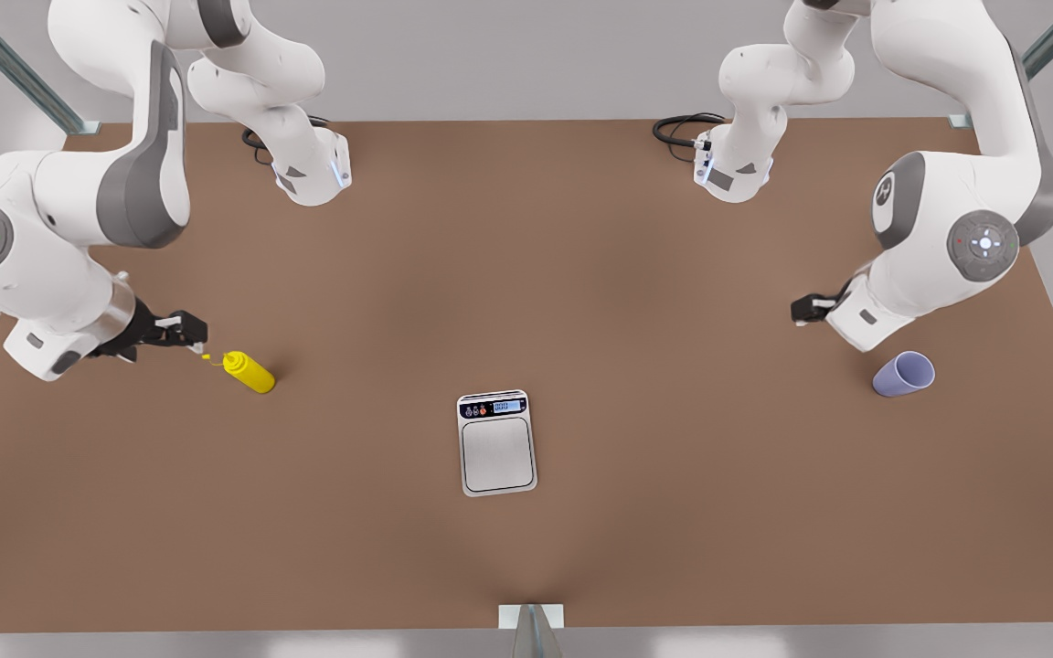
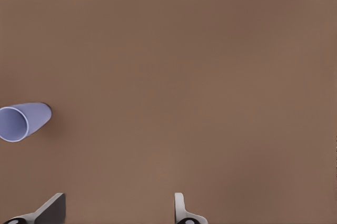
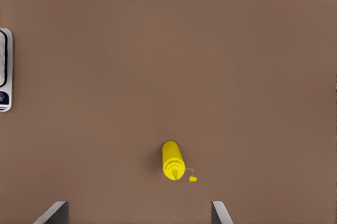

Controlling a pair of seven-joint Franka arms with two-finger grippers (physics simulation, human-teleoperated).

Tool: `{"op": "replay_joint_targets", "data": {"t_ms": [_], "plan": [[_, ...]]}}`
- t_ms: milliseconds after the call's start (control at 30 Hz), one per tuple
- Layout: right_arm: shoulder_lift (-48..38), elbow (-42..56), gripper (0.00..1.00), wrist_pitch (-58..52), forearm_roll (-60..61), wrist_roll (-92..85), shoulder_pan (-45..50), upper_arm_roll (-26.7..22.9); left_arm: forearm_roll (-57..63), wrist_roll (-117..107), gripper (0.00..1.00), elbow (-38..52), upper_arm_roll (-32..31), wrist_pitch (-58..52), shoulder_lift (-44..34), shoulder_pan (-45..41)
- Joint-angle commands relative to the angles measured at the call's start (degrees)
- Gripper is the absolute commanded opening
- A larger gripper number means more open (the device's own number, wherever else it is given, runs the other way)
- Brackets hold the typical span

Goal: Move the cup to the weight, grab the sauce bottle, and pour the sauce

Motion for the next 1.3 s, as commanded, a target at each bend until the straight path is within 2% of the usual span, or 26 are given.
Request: {"op": "replay_joint_targets", "data": {"t_ms": [0,33,67,133,167,200,267,333,400,467,567,767,900,1033,1067,1133,1233,1267], "plan": [[-0.20,-0.47,1.00,2.97,-0.03,-11.12,-0.72,0.00,-0.44,6.20,1.00,-0.07,-0.05,5.69,-0.05,0.12],[-0.02,-0.55,1.00,2.88,-0.03,-11.56,-0.81,0.00,-0.44,6.20,1.00,-0.16,-0.06,5.69,-0.05,0.12],[0.07,-2.39,1.00,3.14,5.22,-13.58,-2.30,-0.09,-0.35,6.37,1.00,-0.25,-0.06,5.69,-0.05,0.12],[0.42,-11.17,1.00,6.57,16.11,-33.13,-9.40,-0.09,-0.52,11.26,1.00,-1.30,8.98,7.35,2.05,0.46],[1.12,-14.87,1.00,6.75,18.77,-43.62,-12.93,-0.09,-0.61,21.64,1.00,-4.46,16.01,14.55,3.54,1.52],[0.95,-15.14,1.00,6.66,19.12,-49.59,-13.64,-0.09,-0.61,25.43,1.00,-4.55,16.47,17.37,5.39,5.19],[3.05,-16.11,1.00,4.73,24.92,-74.63,-17.77,-0.09,-0.70,33.70,1.00,-4.55,16.56,24.67,9.17,10.66],[8.68,-16.11,1.00,4.64,29.58,-90.92,-21.64,-0.09,-4.21,41.08,1.00,-4.47,16.56,29.24,12.77,15.84],[9.91,-18.48,1.00,2.79,32.92,-109.55,-25.15,0.00,-5.36,42.67,1.00,-4.55,16.47,33.20,15.06,17.08],[16.32,-17.60,1.00,1.48,36.35,-122.57,-28.32,0.00,-5.27,42.67,1.00,-6.31,16.47,33.29,15.15,16.99],[18.35,-16.73,1.00,-2.22,36.35,-129.50,-28.76,0.09,-5.18,42.67,1.00,-9.12,16.47,37.77,16.82,16.99],[25.82,-12.16,1.00,-4.41,42.41,-151.04,-30.25,0.18,-5.18,42.76,1.00,-13.96,16.56,37.69,17.26,17.08],[28.72,-12.33,1.00,-6.87,46.28,-158.86,-31.31,0.27,-5.18,42.67,1.00,-14.31,16.56,38.82,18.58,17.17],[30.65,-12.51,1.00,-8.81,47.51,-159.57,-32.80,0.35,-5.27,42.67,1.00,-14.31,16.56,40.32,21.56,18.22],[31.18,-12.59,1.00,-9.25,47.51,-159.66,-33.59,0.44,-5.27,42.58,0.89,-14.31,16.56,40.41,21.74,18.22],[32.24,-13.12,1.00,-10.13,49.45,-161.15,-33.68,0.53,-5.27,42.58,0.46,-14.13,16.47,40.23,21.83,18.13],[32.94,-13.39,1.00,-10.39,51.03,-161.15,-33.59,0.70,-5.45,42.49,0.21,-14.31,16.38,39.88,22.01,18.05],[33.20,-13.39,1.00,-10.39,52.17,-161.15,-33.42,0.70,-5.45,42.41,0.21,-14.13,16.38,39.71,22.01,17.87]]}}
